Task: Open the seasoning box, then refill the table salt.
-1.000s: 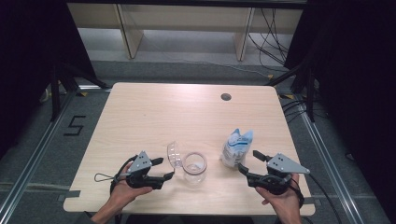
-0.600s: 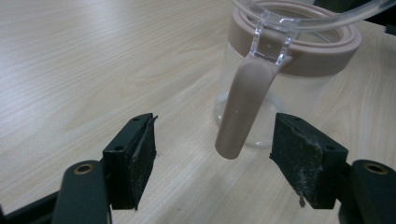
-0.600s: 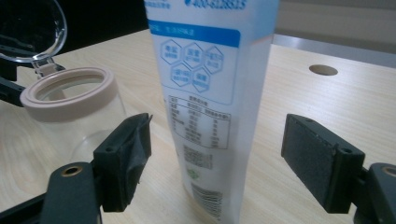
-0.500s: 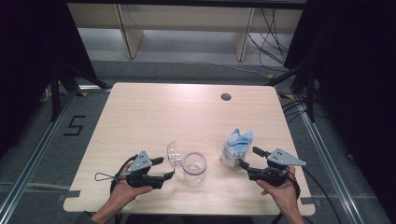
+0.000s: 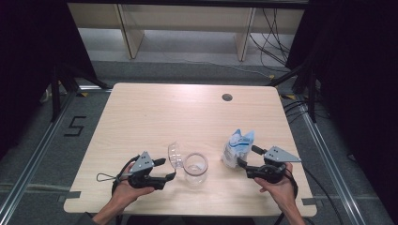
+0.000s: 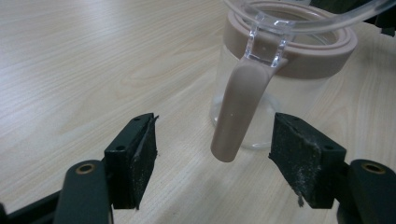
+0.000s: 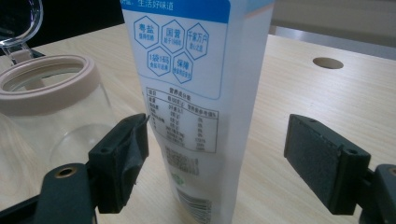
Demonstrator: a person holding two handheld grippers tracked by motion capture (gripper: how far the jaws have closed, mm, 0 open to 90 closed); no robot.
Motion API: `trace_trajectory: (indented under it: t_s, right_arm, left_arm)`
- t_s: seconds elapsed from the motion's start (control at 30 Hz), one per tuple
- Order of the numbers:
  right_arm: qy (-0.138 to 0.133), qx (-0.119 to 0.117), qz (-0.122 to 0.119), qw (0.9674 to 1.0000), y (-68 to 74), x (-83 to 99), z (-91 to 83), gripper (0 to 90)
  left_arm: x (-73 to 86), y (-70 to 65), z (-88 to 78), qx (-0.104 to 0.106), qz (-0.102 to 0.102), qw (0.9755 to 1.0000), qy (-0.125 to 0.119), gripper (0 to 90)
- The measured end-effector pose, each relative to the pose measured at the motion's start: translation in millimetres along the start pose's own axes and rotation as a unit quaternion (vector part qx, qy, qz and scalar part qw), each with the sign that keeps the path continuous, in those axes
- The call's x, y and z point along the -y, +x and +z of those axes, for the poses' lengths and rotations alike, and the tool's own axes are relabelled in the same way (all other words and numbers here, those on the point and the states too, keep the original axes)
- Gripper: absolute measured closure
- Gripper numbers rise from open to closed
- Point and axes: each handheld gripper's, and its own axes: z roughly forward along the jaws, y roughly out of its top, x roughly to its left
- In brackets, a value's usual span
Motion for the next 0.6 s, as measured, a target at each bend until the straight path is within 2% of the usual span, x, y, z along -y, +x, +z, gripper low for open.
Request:
trace_trajectory:
  t_s: [0.03,0.07,0.1,0.13,0.2,0.23,0.27,0.3,0.37,0.43,0.47,0.5,0.57,0.6]
  right_arm:
    - [0.001,0.002,0.009,1.0,1.4,-0.1,0.4,22.5]
    - [-0.001,0.002,0.002,1.0,0.5,0.0,2.3,22.1]
    - [0.001,-0.002,0.001,1.0,-0.5,-0.1,3.5,21.7]
    - [0.008,-0.003,0.011,0.9999,1.5,-0.2,3.2,21.5]
    - [-0.001,-0.006,-0.002,1.0,-0.4,-0.2,6.5,20.8]
    - [-0.003,-0.009,-0.001,1.0,-0.1,-0.3,7.2,20.8]
    - [0.003,-0.005,-0.004,1.0,0.5,-0.9,7.0,20.6]
    - [-0.004,0.0,-0.003,1.0,2.1,-0.4,8.5,20.0]
    - [0.007,-0.007,-0.011,0.9999,0.7,-1.3,9.5,19.0]
    - [0.003,-0.003,-0.014,0.9999,0.8,-1.0,12.3,18.2]
    - [0.001,-0.005,-0.012,0.9999,1.2,-1.0,12.8,18.2]
    - [-0.008,-0.005,-0.028,0.9996,-1.0,-1.2,14.6,18.0]
    - [0.001,-0.006,-0.015,0.9999,1.8,-1.0,14.2,17.2]
    - [-0.001,-0.006,-0.017,0.9998,1.5,-0.9,15.6,17.2]
  left_arm:
    - [-0.3,-0.3,0.4,0.0,0.002,1.0,-0.001,31.8]
    - [-0.3,-1.0,1.0,0.001,-0.002,1.0,0.0,31.9]
    - [-0.8,-0.7,1.0,0.002,0.004,1.0,0.0,31.9]
    - [-1.2,-1.4,1.0,-0.002,0.003,1.0,0.001,31.9]
    - [-1.5,-1.6,1.6,-0.003,0.003,1.0,0.001,32.1]
    - [-1.7,-2.0,2.0,-0.001,0.004,1.0,-0.001,32.2]
    - [-1.7,-2.6,1.9,-0.002,0.002,1.0,-0.001,32.2]
    - [-1.9,-2.7,1.7,-0.003,0.003,1.0,0.001,32.3]
    - [-1.9,-2.8,2.0,-0.002,0.002,1.0,-0.003,32.4]
    - [-2.1,-1.8,1.9,-0.002,0.007,1.0,-0.003,32.6]
    - [-1.9,-2.4,1.8,-0.004,0.003,1.0,-0.002,32.8]
    - [-1.8,-2.4,1.8,-0.004,0.003,1.0,-0.002,33.0]
    - [-2.0,-2.4,1.9,-0.002,0.005,1.0,-0.003,33.0]
    - [-1.9,-2.1,1.8,0.0,0.006,1.0,-0.003,33.0]
